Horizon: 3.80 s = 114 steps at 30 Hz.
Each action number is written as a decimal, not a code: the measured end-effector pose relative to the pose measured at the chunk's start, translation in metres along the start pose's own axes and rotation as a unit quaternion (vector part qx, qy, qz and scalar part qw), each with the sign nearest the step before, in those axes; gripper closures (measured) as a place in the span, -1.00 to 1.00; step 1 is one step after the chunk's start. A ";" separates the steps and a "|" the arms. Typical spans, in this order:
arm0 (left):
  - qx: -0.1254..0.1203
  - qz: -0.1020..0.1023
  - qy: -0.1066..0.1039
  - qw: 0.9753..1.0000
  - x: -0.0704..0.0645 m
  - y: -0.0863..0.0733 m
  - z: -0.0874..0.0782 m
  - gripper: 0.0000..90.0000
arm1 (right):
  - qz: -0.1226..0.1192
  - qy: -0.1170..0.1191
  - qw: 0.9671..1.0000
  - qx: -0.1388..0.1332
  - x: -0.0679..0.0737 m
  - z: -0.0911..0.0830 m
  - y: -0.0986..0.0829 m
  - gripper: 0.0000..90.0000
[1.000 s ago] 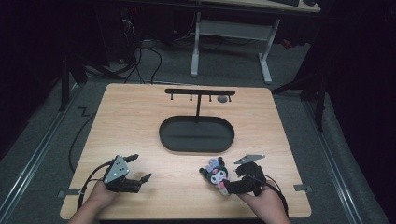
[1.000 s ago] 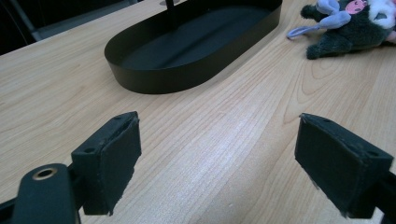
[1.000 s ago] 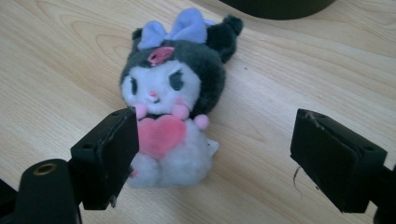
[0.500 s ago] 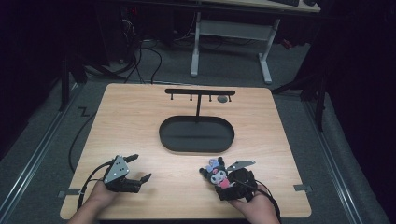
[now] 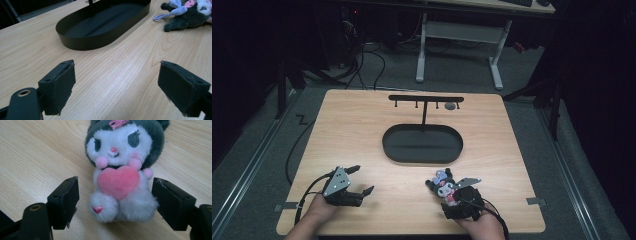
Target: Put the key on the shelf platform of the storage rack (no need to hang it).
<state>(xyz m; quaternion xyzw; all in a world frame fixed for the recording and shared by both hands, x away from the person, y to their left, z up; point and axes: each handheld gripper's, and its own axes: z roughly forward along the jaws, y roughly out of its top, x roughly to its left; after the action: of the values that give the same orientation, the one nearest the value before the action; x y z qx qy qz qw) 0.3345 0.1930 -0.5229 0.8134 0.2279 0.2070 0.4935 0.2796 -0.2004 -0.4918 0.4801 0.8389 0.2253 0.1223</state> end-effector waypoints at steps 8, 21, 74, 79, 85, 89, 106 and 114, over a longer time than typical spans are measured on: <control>0.000 0.000 0.000 1.000 0.000 0.000 0.000 -0.66 | 0.003 -0.006 1.000 0.002 -0.002 0.003 -0.004 -0.30; 0.000 0.000 0.000 1.000 0.000 0.000 0.000 -0.66 | 0.004 -0.018 1.000 -0.012 -0.003 -0.003 -0.004 0.04; 0.000 0.001 -0.001 1.000 0.000 0.000 0.000 -0.66 | 0.006 -0.029 0.998 -0.059 -0.016 -0.028 0.041 0.04; 0.000 0.001 -0.001 1.000 0.000 0.000 0.000 -0.66 | 0.007 -0.031 0.998 -0.062 -0.018 -0.027 0.051 0.04; 0.000 0.001 -0.002 1.000 0.000 0.000 0.000 -0.66 | 0.010 -0.034 0.997 -0.064 -0.023 -0.023 0.061 0.04; 0.000 0.001 -0.002 1.000 0.000 0.000 -0.001 -0.66 | 0.015 -0.036 0.997 -0.064 -0.026 -0.019 0.067 0.04; -0.001 0.003 -0.002 1.000 0.000 0.000 -0.001 -0.66 | 0.031 -0.042 0.996 -0.069 -0.041 -0.007 0.092 0.04; -0.001 0.002 -0.002 1.000 0.000 0.000 -0.001 -0.66 | 0.036 -0.044 0.996 -0.071 -0.045 0.001 0.102 0.04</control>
<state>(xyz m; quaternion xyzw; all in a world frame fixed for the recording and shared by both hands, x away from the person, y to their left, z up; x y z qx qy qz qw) 0.3337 0.1936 -0.5228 0.8140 0.2250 0.2063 0.4941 0.3791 -0.1940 -0.4428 0.5092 0.7969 0.2673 0.1848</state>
